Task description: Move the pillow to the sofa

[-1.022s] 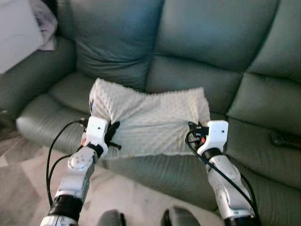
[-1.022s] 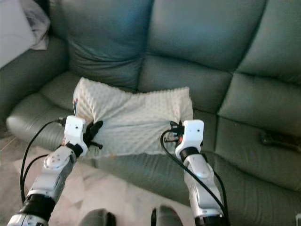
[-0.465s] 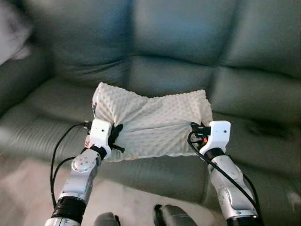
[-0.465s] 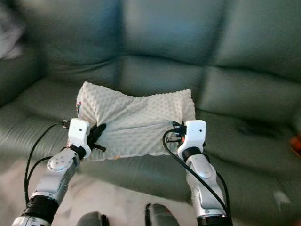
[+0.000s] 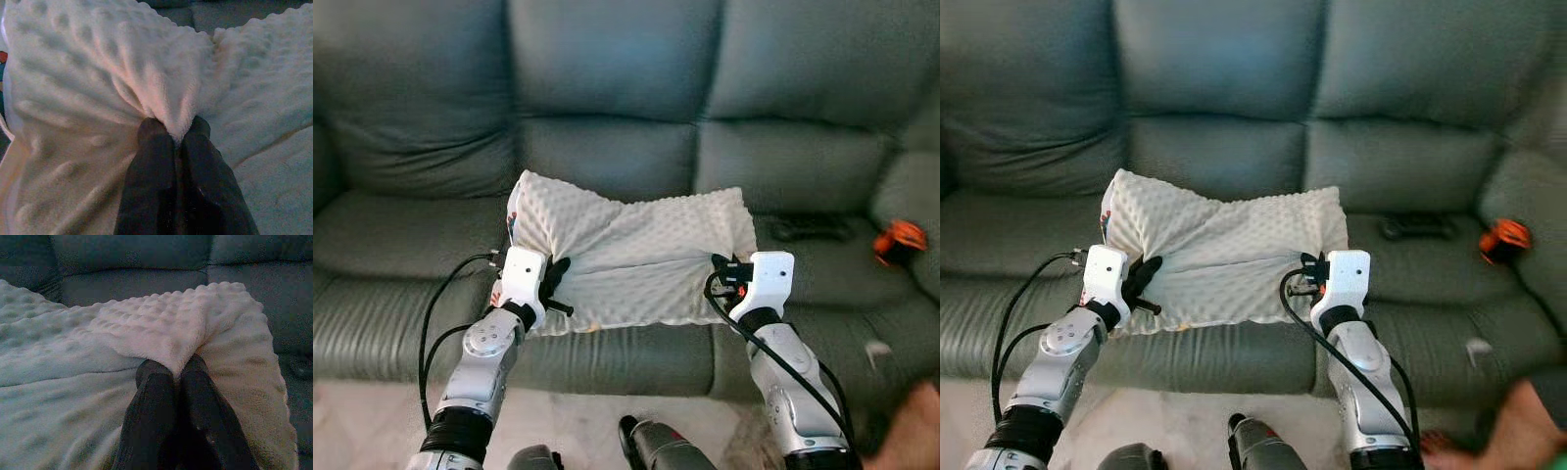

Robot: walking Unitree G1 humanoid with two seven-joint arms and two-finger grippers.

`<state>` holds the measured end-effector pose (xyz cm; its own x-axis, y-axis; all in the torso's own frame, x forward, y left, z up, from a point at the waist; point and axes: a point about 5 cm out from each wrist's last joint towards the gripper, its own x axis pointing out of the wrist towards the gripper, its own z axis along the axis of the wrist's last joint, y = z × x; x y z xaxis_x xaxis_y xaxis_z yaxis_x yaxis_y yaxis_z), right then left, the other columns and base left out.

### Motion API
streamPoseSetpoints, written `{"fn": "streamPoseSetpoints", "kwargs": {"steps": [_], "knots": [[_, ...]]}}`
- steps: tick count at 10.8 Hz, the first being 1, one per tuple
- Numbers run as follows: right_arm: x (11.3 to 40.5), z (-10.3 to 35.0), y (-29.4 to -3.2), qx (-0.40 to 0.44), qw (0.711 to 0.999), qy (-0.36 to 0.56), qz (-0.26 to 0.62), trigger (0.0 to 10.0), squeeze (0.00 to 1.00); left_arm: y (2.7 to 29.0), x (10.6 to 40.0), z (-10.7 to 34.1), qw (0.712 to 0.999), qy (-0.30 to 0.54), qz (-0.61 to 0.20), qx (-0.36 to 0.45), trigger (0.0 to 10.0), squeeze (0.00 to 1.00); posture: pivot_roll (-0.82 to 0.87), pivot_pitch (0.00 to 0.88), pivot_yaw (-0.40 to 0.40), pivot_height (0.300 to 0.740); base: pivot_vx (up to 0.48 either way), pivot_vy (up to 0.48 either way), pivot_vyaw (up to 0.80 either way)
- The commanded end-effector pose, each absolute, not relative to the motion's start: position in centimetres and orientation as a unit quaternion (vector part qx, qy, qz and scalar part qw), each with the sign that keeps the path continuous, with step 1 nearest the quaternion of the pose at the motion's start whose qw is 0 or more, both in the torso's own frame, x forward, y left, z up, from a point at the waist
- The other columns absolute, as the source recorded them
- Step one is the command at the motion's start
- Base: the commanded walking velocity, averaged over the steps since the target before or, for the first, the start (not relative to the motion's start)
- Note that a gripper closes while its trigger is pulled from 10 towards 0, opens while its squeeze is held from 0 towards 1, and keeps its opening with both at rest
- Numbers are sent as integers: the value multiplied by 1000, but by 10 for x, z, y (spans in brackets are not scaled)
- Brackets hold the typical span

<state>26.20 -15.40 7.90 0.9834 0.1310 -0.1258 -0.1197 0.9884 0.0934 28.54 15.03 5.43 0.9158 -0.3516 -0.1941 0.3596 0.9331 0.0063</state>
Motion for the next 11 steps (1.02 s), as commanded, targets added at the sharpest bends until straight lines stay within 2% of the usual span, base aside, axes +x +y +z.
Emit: {"fn": "streamPoseSetpoints", "kwargs": {"steps": [1, 7, 11], "knots": [[262, 81, -160, 40, 996, 60, 47, 10000, 0, 154, 285, 56, 979, 96, -180, 31, 10000, 0, -89, 112, -6, 740, 0, 0, -800], [263, 79, -158, 45, 996, 62, 47, 10000, 0, 152, 286, 56, 977, 97, -185, 39, 10000, 0, -83, 110, -4, 740, 0, 0, -673], [264, 80, -156, 49, 996, 59, 45, 10000, 0, 152, 288, 56, 976, 98, -189, 41, 10000, 0, -90, 119, 1, 740, 0, 0, 0]]}}
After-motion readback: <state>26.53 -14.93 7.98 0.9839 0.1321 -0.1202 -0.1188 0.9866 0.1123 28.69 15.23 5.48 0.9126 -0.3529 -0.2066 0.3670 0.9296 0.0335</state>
